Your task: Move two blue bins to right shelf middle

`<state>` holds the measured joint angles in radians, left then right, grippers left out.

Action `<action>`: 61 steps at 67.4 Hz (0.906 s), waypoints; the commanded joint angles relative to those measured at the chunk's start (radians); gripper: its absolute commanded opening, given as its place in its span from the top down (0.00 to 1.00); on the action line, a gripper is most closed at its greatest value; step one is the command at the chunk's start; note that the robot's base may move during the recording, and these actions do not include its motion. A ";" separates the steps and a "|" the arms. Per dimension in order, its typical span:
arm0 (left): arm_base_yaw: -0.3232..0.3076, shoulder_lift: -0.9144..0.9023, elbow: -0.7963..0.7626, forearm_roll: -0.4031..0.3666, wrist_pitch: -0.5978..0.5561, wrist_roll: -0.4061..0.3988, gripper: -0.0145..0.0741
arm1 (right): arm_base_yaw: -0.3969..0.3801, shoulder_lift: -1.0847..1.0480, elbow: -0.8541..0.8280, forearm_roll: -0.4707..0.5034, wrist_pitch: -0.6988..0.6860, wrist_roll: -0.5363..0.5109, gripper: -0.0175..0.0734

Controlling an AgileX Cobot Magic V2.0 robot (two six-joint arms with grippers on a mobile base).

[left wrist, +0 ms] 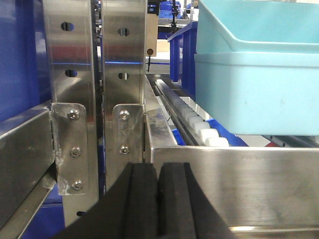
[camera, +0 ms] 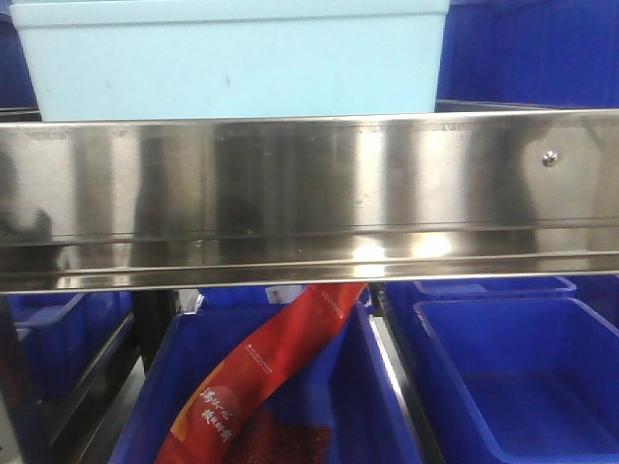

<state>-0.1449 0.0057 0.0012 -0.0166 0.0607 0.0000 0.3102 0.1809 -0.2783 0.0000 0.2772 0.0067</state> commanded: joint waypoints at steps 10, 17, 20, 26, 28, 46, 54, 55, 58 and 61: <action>0.002 -0.006 -0.001 0.002 -0.025 0.000 0.96 | -0.195 -0.004 0.124 0.082 -0.138 -0.055 0.99; 0.002 -0.006 -0.001 0.002 -0.025 0.000 0.96 | -0.211 -0.016 0.195 0.088 -0.232 -0.055 0.99; 0.002 -0.006 -0.001 0.002 -0.025 0.000 0.96 | -0.211 -0.029 0.215 0.088 -0.242 -0.055 0.99; 0.002 -0.006 -0.001 0.002 -0.025 0.000 0.96 | -0.211 -0.073 0.250 0.088 -0.239 -0.055 0.99; 0.002 -0.006 -0.001 0.002 -0.025 0.000 0.96 | -0.211 -0.089 0.259 0.088 -0.239 -0.055 0.99; 0.002 -0.006 -0.001 0.002 -0.025 0.000 0.96 | -0.218 -0.181 0.278 0.072 -0.171 -0.055 0.99; 0.002 -0.006 -0.001 0.002 -0.025 0.000 0.96 | -0.248 -0.181 0.278 0.072 -0.161 -0.057 0.99; 0.002 -0.006 -0.001 0.002 -0.025 0.000 0.96 | -0.252 -0.181 0.278 0.072 -0.161 -0.057 0.99; 0.002 -0.006 -0.001 0.002 -0.025 0.000 0.96 | -0.263 -0.181 0.278 0.072 -0.161 -0.057 0.99; 0.002 -0.006 -0.001 0.002 -0.025 0.000 0.96 | -0.270 -0.181 0.278 0.072 -0.161 -0.057 0.99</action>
<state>-0.1449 0.0057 0.0012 -0.0166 0.0580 0.0000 0.0552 0.0033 -0.0021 0.0787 0.1238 -0.0412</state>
